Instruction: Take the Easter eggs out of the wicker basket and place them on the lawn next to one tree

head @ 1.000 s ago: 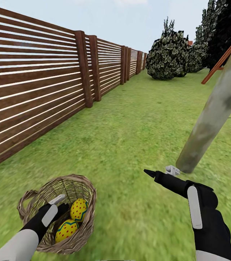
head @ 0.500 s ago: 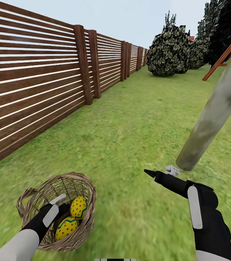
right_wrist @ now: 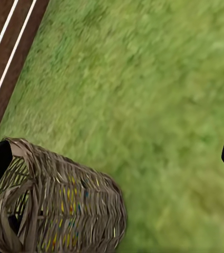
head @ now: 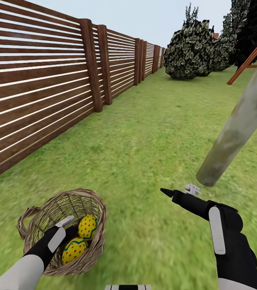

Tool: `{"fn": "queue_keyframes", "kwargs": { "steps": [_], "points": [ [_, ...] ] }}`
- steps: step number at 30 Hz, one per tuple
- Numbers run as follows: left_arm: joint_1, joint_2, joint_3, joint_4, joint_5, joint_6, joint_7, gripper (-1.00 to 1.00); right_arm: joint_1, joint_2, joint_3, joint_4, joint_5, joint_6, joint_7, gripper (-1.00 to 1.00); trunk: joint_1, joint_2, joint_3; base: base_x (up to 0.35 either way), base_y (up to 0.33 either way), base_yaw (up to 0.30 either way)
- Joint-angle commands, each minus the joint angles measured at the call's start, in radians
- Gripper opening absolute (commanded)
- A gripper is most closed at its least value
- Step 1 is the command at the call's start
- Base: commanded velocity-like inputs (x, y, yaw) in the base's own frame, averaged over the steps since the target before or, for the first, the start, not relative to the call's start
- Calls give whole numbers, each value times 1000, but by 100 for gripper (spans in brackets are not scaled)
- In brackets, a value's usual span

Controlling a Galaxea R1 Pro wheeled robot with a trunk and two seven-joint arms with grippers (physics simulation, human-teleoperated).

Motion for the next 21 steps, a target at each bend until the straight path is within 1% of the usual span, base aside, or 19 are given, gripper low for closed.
{"fn": "queue_keyframes", "kwargs": {
  "steps": [1, 2, 7, 15, 19, 21],
  "points": [
    [0, 0, 1, -2, 10, 4, 6, 100, -1, 1, -3, -1, 2, 5, 6, 100, 0, 0, -1, 0, 0, 0],
    [0, 0, 1, -2, 10, 4, 6, 100, -1, 1, -3, -1, 2, 5, 6, 100, 0, 0, -1, 0, 0, 0],
    [0, -1, 1, -2, 10, 5, 4, 100, -1, 1, -3, -1, 2, 5, 6, 100, 2, -2, -20, 0, 0, 0],
    [0, -1, 1, -2, 10, 8, 4, 100, -1, 1, -3, -1, 2, 5, 6, 100, 2, -2, -20, 0, 0, 0],
    [0, -1, 1, -2, 10, 9, 3, 100, -1, 1, -3, -1, 2, 5, 6, 100, 4, -2, -36, 0, 0, 0],
    [0, -1, 1, -2, 10, 9, 3, 100, -1, 1, -3, -1, 2, 5, 6, 100, 4, -2, -36, 0, 0, 0]
  ]
}}
